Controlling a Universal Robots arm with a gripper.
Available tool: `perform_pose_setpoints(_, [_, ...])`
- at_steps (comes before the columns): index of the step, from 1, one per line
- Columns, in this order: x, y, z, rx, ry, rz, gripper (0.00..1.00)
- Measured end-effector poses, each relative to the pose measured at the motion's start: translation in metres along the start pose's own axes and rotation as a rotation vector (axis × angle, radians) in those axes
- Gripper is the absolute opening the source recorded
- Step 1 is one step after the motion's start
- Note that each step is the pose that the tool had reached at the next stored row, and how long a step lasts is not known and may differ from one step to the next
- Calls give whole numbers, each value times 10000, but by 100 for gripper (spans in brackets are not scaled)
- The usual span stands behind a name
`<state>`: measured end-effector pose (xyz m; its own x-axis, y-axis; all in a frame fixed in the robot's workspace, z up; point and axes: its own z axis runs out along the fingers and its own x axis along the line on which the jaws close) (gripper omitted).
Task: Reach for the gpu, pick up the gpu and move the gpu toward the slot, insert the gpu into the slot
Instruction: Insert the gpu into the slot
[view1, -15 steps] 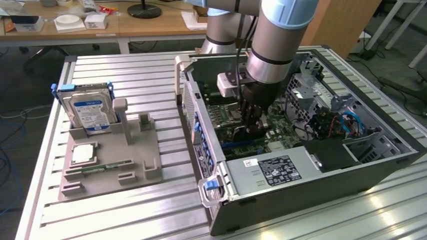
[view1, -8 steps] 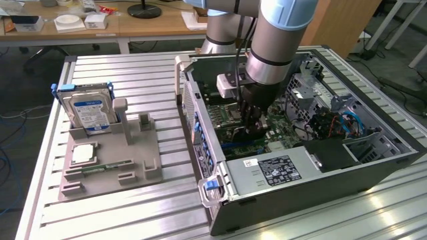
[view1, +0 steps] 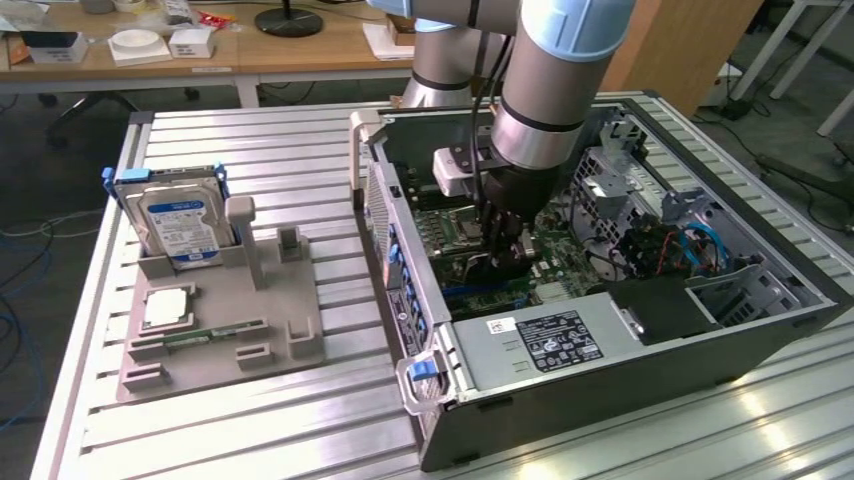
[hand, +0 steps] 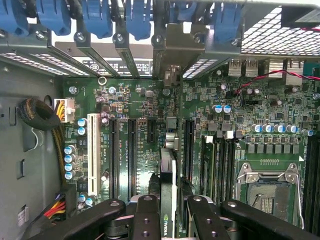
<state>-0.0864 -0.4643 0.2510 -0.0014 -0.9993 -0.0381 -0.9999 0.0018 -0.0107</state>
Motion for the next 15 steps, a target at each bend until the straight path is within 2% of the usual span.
perform_pose_setpoints(15, [2,0,-17,6,-9,1,25])
